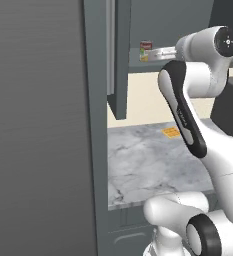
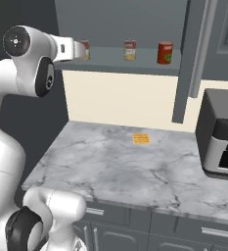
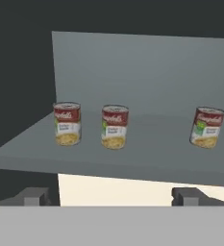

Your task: Stack two cans on top of the other two cans in the cabinet.

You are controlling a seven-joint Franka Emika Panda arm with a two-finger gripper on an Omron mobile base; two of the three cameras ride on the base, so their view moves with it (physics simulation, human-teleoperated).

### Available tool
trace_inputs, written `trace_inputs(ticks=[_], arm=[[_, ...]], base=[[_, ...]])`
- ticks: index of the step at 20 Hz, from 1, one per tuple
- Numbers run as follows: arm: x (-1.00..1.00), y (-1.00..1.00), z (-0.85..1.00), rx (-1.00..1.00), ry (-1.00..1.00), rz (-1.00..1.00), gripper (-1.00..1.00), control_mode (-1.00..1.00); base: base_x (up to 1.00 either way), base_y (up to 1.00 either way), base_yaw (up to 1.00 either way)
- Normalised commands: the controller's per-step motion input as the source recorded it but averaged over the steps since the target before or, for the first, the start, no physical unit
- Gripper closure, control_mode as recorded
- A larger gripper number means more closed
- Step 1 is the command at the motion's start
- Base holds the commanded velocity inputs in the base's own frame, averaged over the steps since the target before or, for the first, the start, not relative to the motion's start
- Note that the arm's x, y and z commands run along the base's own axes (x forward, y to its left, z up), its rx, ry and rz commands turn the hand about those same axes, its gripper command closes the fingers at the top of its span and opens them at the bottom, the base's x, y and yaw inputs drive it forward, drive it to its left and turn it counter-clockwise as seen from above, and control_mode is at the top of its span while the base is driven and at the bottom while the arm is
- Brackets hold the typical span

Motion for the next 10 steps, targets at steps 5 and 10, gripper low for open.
trace_inputs(ticks=[5, 10], arm=[[0.26, 0.0, 0.04, 0.0, 0.01, 0.0, -1.0, -1.0], [0.21, 0.0, -0.08, 0.01, 0.0, 0.01, -1.0, -1.0]], base=[[0.0, 0.0, 0.0], [0.0, 0.0, 0.0]])
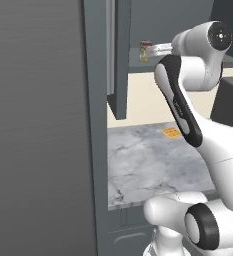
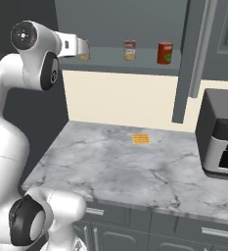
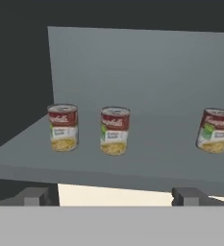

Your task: Stack two cans on top of the other two cans in the cabinet.

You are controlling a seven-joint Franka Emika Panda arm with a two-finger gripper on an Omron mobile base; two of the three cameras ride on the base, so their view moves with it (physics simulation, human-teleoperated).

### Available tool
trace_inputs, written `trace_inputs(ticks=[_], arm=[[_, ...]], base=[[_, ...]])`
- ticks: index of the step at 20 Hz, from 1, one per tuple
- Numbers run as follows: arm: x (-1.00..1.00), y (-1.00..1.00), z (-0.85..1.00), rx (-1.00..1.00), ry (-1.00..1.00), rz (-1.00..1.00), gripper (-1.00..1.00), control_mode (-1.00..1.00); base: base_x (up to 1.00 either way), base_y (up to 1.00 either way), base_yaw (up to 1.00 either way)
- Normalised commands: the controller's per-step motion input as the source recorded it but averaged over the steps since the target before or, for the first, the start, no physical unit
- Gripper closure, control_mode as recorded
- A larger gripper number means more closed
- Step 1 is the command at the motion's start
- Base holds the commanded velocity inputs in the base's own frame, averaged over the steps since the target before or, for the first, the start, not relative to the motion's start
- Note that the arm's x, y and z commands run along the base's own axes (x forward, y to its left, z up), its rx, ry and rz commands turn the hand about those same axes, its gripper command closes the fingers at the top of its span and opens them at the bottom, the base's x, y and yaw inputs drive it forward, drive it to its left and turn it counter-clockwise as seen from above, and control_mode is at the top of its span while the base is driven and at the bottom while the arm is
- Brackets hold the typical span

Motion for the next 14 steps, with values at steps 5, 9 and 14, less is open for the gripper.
trace_inputs(ticks=[5, 9, 14], arm=[[0.2, 0.0, -0.16, 0.04, 0.05, 0.04, -1.0, -1.0], [0.21, 0.0, -0.13, 0.07, 0.01, 0.06, -1.0, -1.0], [0.34, 0.0, -0.04, 0.04, 0.05, 0.08, -1.0, -1.0]], base=[[0.0, 0.0, 0.0], [0.0, 0.0, 0.0], [0.0, 0.0, 0.0]])
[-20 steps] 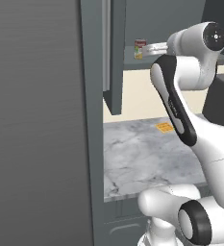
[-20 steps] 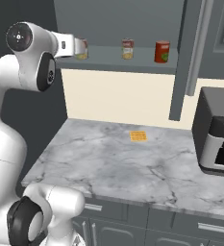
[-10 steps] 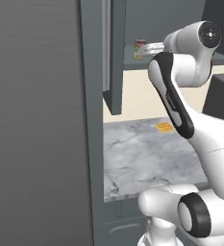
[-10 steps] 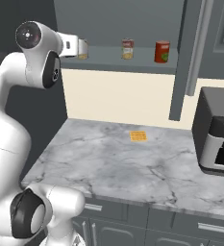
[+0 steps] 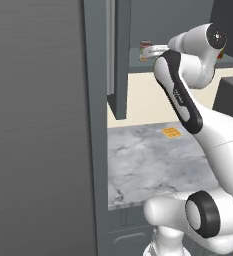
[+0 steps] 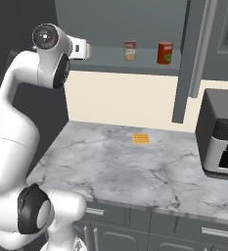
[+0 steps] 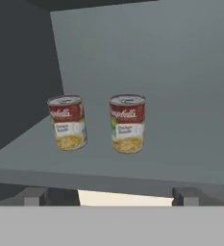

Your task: Stack two cans on top of the other two cans in the cabinet.

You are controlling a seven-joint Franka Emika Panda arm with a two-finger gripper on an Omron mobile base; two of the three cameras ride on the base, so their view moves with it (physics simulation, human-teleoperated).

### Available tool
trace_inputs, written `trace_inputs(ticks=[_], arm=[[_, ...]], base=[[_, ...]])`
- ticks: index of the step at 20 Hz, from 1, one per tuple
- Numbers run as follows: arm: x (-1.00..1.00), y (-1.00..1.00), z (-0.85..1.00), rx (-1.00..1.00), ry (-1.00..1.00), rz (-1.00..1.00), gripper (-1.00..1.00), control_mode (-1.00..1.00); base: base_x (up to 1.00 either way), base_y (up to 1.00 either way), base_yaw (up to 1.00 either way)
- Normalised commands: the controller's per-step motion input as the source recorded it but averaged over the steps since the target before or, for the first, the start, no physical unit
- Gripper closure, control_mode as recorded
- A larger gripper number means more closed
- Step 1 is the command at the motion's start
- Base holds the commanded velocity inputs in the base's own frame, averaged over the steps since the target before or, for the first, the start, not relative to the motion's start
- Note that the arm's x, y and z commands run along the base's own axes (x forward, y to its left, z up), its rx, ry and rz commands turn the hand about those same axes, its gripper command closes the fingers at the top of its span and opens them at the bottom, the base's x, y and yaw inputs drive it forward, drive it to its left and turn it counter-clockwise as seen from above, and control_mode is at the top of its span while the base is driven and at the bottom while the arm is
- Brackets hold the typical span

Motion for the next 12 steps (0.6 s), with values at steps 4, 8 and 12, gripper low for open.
trace_inputs(ticks=[4, 8, 12], arm=[[0.28, 0.0, -0.04, 0.0, -0.01, 0.08, -1.0, -1.0], [0.29, 0.0, -0.07, 0.0, 0.0, 0.06, -1.0, -1.0], [0.33, 0.0, -0.04, -0.01, 0.0, 0.03, -1.0, -1.0]], base=[[0.0, 0.0, 0.0], [0.0, 0.0, 0.0], [0.0, 0.0, 0.0]])
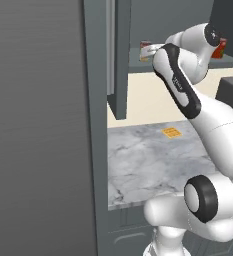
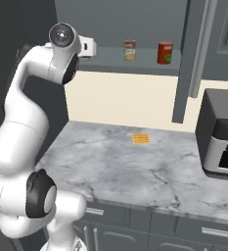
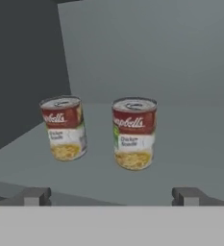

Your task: Stack two cans on top of the other two cans in the cabinet.

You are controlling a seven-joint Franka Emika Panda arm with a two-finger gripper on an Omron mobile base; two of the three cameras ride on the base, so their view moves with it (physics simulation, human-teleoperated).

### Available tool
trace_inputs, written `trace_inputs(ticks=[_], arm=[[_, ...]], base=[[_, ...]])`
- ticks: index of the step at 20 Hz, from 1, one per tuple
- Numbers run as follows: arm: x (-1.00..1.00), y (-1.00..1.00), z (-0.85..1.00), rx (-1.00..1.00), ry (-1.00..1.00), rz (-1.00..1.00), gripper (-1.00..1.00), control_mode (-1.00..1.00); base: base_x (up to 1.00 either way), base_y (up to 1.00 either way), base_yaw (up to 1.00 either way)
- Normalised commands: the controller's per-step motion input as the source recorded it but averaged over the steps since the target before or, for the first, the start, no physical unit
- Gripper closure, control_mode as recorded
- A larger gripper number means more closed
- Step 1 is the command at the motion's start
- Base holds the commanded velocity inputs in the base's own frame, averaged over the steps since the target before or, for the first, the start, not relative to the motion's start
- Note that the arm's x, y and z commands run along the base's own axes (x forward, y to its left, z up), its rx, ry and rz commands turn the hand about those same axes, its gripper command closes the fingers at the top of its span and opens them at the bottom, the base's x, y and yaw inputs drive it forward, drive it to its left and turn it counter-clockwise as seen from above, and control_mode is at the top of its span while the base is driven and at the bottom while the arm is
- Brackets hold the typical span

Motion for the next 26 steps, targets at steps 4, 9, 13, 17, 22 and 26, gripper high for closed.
trace_inputs(ticks=[4, 9, 13, 17, 22, 26], arm=[[0.32, 0.0, -0.07, -0.04, 0.0, 0.02, -1.0, -1.0], [0.29, 0.0, -0.05, -0.05, 0.02, 0.0, -1.0, -1.0], [0.27, -0.01, -0.04, -0.02, 0.02, 0.0, -1.0, -1.0], [0.3, -0.01, -0.01, 0.0, 0.05, 0.0, -1.0, -1.0], [0.25, 0.0, -0.03, 0.0, 0.03, 0.0, -1.0, -1.0], [0.24, 0.0, -0.02, 0.0, 0.02, 0.0, -1.0, -1.0]], base=[[0.0, 0.0, 0.0], [0.0, 0.0, 0.0], [0.0, 0.0, 0.0], [0.0, 0.0, 0.0], [0.0, 0.0, 0.0], [0.0, 0.0, 0.0]])
